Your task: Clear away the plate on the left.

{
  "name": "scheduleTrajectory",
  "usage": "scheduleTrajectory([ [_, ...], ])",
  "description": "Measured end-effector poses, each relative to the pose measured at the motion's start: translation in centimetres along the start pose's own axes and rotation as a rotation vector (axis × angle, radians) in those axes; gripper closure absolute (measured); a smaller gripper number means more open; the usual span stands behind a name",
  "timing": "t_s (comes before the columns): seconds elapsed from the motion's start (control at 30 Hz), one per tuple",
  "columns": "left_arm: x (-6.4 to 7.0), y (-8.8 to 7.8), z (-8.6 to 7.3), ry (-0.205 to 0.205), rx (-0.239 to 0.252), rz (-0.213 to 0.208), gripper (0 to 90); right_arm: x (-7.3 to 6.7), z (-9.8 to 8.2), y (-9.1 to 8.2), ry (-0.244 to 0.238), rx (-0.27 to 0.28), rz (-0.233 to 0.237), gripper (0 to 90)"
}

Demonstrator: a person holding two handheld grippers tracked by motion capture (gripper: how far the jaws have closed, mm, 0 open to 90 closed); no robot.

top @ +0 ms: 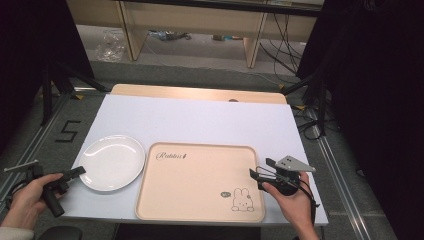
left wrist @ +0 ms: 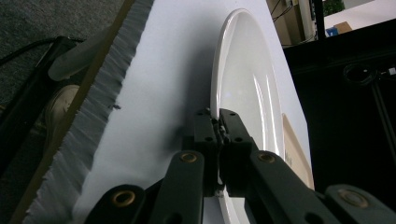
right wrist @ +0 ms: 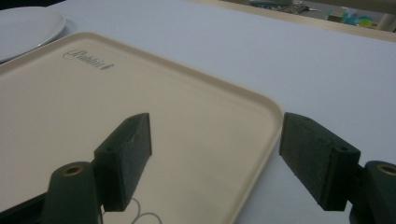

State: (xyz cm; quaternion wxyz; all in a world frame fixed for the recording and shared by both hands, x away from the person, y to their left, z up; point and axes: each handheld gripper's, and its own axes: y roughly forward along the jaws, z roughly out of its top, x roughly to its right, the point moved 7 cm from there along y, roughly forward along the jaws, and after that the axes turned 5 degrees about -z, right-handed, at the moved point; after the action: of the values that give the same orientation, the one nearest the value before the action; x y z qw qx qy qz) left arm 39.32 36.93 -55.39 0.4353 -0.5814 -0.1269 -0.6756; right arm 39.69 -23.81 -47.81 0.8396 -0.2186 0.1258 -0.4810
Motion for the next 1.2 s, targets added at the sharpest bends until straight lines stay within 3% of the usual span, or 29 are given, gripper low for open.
scheduleTrajectory([
  [0.07,0.2,0.0,0.1,-0.006,0.013,-0.033,86.9,0.1,0.0,-0.2,-0.008,-0.014,-0.014,26.2],
  [0.1,0.3,0.0,0.1,-0.003,0.016,-0.042,86.9,-0.2,-0.1,-0.2,0.016,-0.022,0.015,26.2],
  [0.13,0.4,0.0,0.1,0.003,0.016,-0.045,87.0,0.2,0.0,-0.2,-0.014,-0.014,-0.021,26.2],
  [0.3,0.4,-0.2,0.2,0.006,0.022,-0.019,87.0,0.3,0.0,-0.2,-0.013,-0.013,-0.021,26.3],
  [0.33,0.5,-0.2,0.2,0.005,0.027,-0.057,86.9,0.3,0.0,-0.2,-0.014,-0.012,-0.021,26.3],
  [0.63,1.2,-0.7,0.8,-0.004,0.075,-0.077,86.8,0.4,0.0,-0.2,-0.018,-0.008,-0.025,26.5],
  [0.8,2.1,-0.9,1.0,0.001,0.091,-0.080,86.9,0.3,0.0,-0.2,-0.008,-0.014,-0.020,26.5],
  [1.0,3.4,-1.0,1.2,0.006,0.102,-0.115,87.1,0.3,-0.1,-0.2,-0.007,-0.013,-0.020,26.5],
  [1.03,3.6,-0.9,1.2,0.001,0.106,-0.117,87.1,-0.1,-0.1,-0.2,0.027,-0.019,0.010,26.5],
  [1.2,4.2,-0.7,1.1,0.000,0.104,-0.134,87.1,-0.1,-0.1,-0.2,0.028,-0.016,0.010,26.5],
])
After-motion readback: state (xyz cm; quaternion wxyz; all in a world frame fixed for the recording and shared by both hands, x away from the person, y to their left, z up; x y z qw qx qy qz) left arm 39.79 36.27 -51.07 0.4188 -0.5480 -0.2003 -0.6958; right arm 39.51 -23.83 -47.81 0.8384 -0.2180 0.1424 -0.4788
